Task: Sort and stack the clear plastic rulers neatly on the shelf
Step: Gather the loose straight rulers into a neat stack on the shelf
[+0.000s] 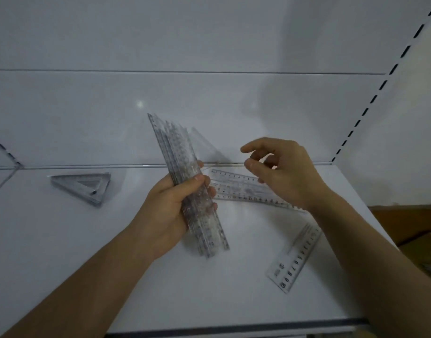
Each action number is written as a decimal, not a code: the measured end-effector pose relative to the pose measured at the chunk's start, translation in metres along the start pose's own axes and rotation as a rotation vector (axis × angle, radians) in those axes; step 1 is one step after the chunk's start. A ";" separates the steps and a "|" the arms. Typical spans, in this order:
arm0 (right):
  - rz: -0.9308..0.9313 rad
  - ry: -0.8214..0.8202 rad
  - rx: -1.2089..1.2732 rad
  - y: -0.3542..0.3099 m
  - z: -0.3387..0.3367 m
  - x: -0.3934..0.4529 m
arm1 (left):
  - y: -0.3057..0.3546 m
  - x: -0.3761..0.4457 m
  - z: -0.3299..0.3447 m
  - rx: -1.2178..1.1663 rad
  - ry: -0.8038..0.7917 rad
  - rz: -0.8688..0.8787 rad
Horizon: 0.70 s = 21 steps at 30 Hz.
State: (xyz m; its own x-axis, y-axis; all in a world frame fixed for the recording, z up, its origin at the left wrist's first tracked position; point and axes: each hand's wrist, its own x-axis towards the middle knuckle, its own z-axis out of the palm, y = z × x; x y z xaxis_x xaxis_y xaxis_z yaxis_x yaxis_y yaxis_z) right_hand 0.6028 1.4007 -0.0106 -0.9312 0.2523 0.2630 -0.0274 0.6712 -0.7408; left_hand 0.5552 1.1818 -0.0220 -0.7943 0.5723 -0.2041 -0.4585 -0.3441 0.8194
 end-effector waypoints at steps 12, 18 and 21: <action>0.062 -0.248 -0.337 0.020 0.008 0.003 | 0.012 0.001 -0.012 -0.031 -0.083 0.133; -0.028 0.013 -0.071 0.006 0.000 0.003 | 0.010 0.002 -0.011 -0.035 -0.085 0.125; -0.150 0.259 0.332 -0.019 -0.017 0.005 | 0.008 0.001 -0.007 -0.029 -0.088 0.125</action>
State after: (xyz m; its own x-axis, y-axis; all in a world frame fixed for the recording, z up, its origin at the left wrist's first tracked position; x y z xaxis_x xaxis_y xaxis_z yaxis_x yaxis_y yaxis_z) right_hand 0.6052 1.4011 0.0154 -0.7873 0.3636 0.4979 -0.3102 0.4642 -0.8296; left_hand 0.5480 1.1747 -0.0197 -0.8083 0.5864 -0.0524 -0.3704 -0.4374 0.8195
